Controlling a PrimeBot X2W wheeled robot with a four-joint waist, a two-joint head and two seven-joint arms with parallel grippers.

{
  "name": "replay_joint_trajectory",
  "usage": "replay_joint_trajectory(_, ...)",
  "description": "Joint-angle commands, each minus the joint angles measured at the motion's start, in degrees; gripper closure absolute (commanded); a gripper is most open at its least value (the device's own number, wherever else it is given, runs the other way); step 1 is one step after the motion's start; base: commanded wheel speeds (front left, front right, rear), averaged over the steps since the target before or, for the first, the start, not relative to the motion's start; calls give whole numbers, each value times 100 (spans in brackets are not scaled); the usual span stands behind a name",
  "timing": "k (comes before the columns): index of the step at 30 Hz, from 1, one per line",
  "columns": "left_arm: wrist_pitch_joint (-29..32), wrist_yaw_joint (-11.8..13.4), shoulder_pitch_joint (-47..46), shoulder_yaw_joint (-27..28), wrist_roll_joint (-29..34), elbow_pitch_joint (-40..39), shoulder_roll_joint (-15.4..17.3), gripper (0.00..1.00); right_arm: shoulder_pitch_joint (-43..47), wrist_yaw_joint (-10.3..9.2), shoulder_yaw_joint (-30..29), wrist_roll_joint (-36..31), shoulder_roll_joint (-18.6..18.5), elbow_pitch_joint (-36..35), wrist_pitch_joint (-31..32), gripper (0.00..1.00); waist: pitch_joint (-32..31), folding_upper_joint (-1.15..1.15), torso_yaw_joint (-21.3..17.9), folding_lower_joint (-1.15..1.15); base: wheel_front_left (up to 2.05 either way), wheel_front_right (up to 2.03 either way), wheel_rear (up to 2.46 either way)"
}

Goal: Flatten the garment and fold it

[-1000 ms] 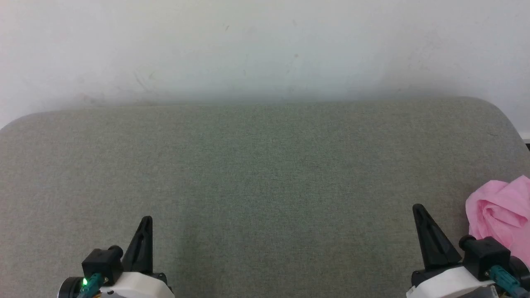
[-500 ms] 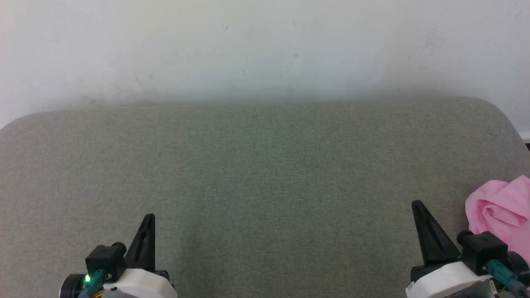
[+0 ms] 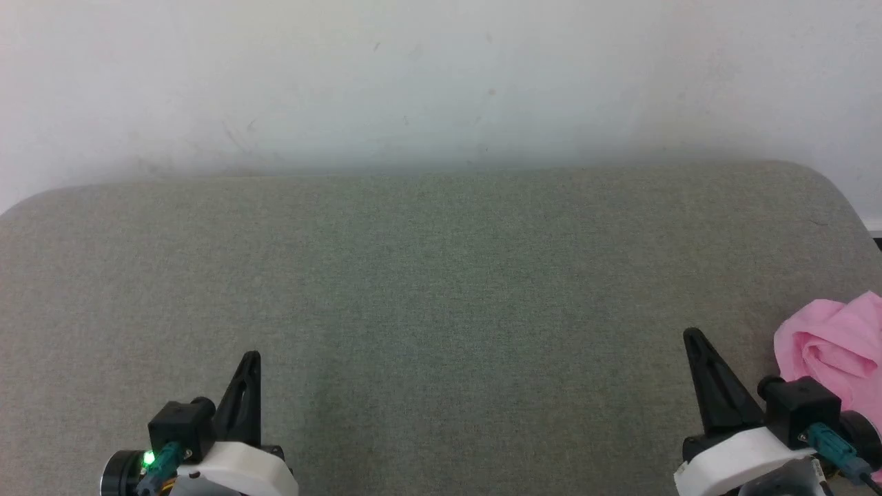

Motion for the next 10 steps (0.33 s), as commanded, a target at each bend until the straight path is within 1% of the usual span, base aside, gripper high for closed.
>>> replay_joint_trajectory(1, 35, 48, -75, -20, 58, -58, -25, 100, -104, -3, -8, -47, 10, 24, 14, 100, 0, -1, -1, 0, 0, 0, 0)
replay_joint_trajectory(10, 129, 80, -91, -32, 123, -137, -50, 100, -158, -3, -11, -82, 12, 46, 59, 100, 1, -1, -4, 0, 0, 0, 0)
